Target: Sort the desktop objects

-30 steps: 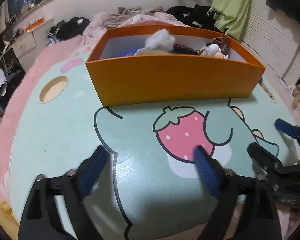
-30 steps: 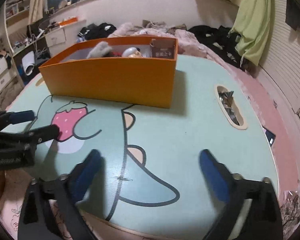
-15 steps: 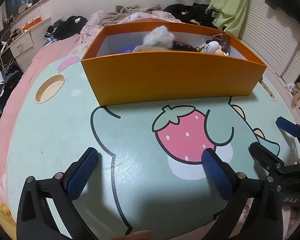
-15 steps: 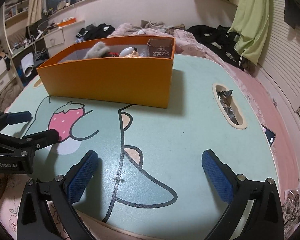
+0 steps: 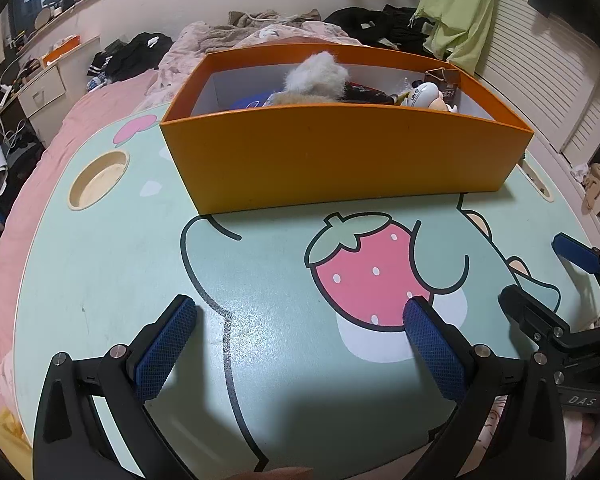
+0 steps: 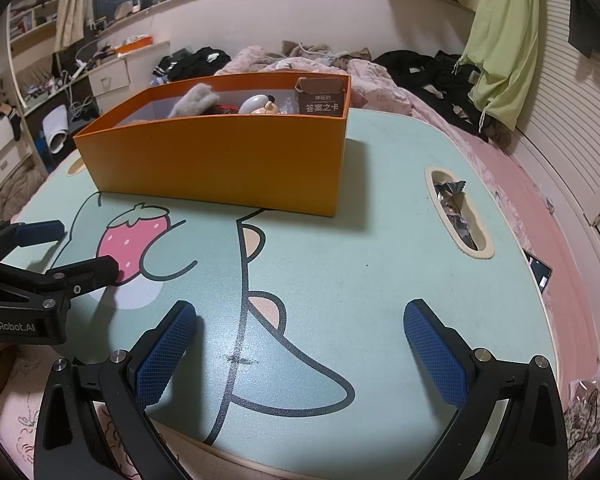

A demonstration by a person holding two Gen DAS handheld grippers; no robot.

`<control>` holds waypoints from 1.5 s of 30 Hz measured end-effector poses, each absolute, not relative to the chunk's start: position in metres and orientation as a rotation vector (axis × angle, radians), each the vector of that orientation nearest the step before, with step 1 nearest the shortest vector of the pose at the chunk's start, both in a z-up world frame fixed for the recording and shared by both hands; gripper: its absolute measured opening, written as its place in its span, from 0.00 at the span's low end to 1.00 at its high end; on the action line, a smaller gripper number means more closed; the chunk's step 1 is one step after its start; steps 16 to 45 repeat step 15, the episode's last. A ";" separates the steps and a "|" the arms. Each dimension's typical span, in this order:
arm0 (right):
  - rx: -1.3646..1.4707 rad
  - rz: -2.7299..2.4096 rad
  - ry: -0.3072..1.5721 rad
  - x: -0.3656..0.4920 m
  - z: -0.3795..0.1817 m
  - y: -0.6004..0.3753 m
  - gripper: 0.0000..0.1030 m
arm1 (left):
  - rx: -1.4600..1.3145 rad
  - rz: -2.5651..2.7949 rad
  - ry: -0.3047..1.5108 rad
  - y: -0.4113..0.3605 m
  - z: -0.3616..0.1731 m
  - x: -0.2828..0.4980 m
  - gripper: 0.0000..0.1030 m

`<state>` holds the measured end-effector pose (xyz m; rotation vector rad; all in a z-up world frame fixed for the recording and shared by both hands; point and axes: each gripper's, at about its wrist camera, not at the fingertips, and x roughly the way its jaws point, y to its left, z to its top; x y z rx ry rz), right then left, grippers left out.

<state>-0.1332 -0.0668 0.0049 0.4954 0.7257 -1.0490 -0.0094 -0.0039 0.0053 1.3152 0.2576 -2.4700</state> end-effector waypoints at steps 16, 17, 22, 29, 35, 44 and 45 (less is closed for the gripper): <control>0.495 -1.049 0.725 -0.134 0.005 -0.067 1.00 | 1.315 -2.470 0.256 -0.004 0.006 -0.010 1.00; 0.495 -1.049 0.725 -0.134 0.005 -0.067 1.00 | 1.315 -2.470 0.256 -0.004 0.006 -0.010 1.00; 0.495 -1.049 0.725 -0.134 0.005 -0.067 1.00 | 1.315 -2.470 0.256 -0.004 0.006 -0.010 1.00; 0.495 -1.049 0.725 -0.134 0.005 -0.067 1.00 | 1.315 -2.470 0.256 -0.004 0.006 -0.010 1.00; 0.495 -1.049 0.725 -0.134 0.005 -0.067 1.00 | 1.315 -2.470 0.256 -0.004 0.006 -0.010 1.00; 0.495 -1.049 0.725 -0.134 0.005 -0.067 1.00 | 1.315 -2.470 0.256 -0.004 0.006 -0.010 1.00; 0.495 -1.049 0.725 -0.134 0.005 -0.067 1.00 | 1.315 -2.470 0.256 -0.004 0.006 -0.010 1.00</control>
